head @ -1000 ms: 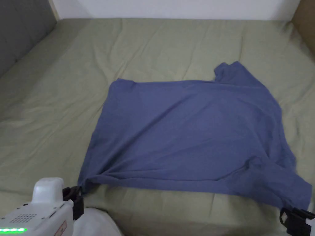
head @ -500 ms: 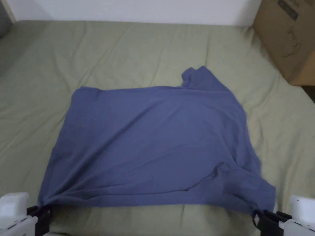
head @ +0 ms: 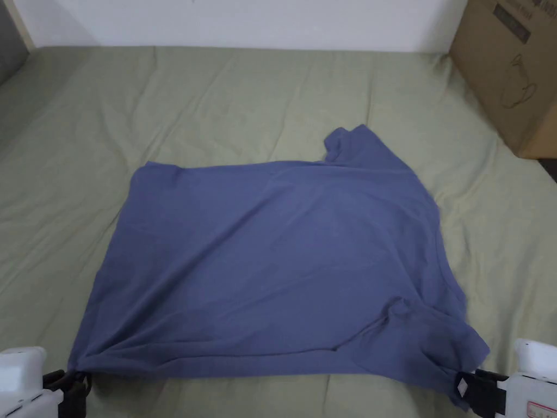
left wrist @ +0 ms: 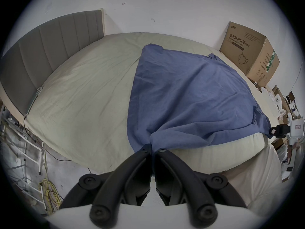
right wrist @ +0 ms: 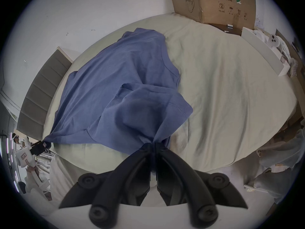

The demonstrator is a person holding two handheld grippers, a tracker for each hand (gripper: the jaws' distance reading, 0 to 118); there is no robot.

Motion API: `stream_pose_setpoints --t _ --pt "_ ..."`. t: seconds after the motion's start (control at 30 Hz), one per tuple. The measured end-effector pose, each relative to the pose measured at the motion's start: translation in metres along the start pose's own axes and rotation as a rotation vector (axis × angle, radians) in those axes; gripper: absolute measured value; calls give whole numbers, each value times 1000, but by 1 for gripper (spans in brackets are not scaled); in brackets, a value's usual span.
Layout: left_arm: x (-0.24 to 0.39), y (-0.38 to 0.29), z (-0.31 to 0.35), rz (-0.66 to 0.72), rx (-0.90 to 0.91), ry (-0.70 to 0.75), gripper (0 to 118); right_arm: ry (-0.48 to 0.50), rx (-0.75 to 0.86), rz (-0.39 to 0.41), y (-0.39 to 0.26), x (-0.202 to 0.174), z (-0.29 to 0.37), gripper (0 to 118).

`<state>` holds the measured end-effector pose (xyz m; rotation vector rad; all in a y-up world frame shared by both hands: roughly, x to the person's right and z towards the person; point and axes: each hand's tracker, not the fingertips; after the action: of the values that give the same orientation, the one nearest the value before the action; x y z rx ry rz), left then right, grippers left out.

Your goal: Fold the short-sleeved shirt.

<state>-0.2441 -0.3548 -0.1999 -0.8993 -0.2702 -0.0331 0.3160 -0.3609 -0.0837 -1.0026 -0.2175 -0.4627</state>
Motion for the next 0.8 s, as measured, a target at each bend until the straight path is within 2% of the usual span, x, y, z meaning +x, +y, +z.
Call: stream_pose_setpoints --t 0.1,0.33,0.47,0.63,0.67,0.7,0.73,0.77,0.8 --pt "-1 4 1 -1 -1 2 3 31 44 -48 10 -1 15 5" --pt "-10 54 -3 19 37 10 3 27 155 -37 79 -17 28 5" --pt "-7 99 -27 -25 54 34 3 38 177 -57 130 -25 7 5" --pt "-1 141 -87 -141 -24 66 4 -20 116 -45 172 -29 -51 5" --pt "0 145 -95 -138 -19 67 14 -12 109 -49 175 -27 -63 7" --pt "0 147 -100 -139 -19 59 35 -13 82 -70 176 -25 -69 19" --pt "0 148 -100 -136 -23 59 59 -36 74 -89 175 -22 -71 40" --pt "-1 149 -98 -126 -30 56 84 -42 84 -95 175 -19 -69 71" --pt "-3 147 -94 -101 -33 42 92 -33 94 -99 172 -16 -64 79"
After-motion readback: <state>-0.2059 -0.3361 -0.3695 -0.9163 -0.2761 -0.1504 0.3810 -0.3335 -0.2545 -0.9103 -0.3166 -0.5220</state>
